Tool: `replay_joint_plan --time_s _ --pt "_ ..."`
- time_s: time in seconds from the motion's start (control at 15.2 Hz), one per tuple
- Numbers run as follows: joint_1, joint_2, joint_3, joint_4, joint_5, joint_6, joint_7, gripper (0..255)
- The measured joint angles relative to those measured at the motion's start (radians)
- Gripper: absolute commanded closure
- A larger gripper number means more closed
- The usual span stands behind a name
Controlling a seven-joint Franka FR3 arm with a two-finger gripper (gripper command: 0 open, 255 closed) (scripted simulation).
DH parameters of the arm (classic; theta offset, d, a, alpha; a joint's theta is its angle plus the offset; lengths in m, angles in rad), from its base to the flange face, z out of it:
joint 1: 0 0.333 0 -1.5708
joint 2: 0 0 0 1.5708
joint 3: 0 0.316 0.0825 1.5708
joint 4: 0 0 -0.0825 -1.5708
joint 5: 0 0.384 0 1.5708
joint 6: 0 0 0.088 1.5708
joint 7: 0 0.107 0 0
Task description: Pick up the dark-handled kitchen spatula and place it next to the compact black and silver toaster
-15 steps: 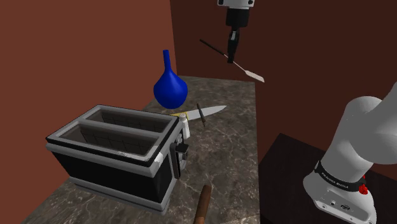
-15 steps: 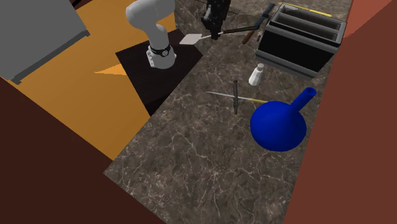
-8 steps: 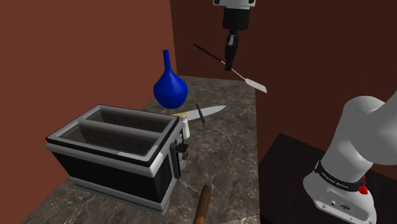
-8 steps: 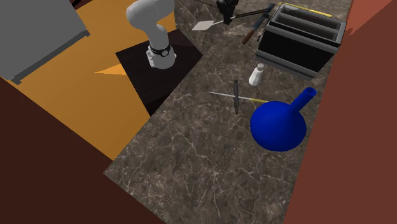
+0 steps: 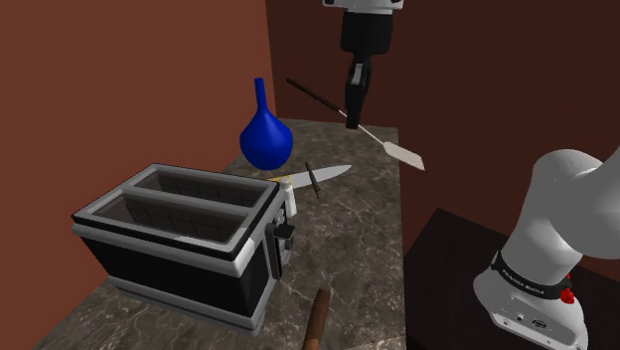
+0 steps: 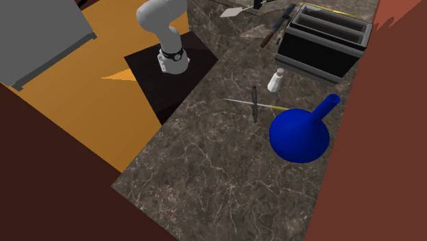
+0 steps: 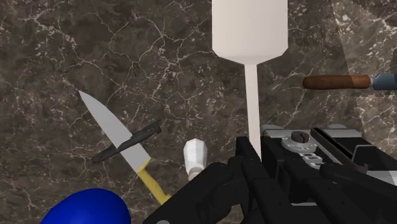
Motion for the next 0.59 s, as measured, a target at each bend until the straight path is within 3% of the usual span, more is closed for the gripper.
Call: replay_joint_plan --time_s 0.59 --pt "0.060 0.046 0.170 0.049 0.045 0.013 0.218 255"
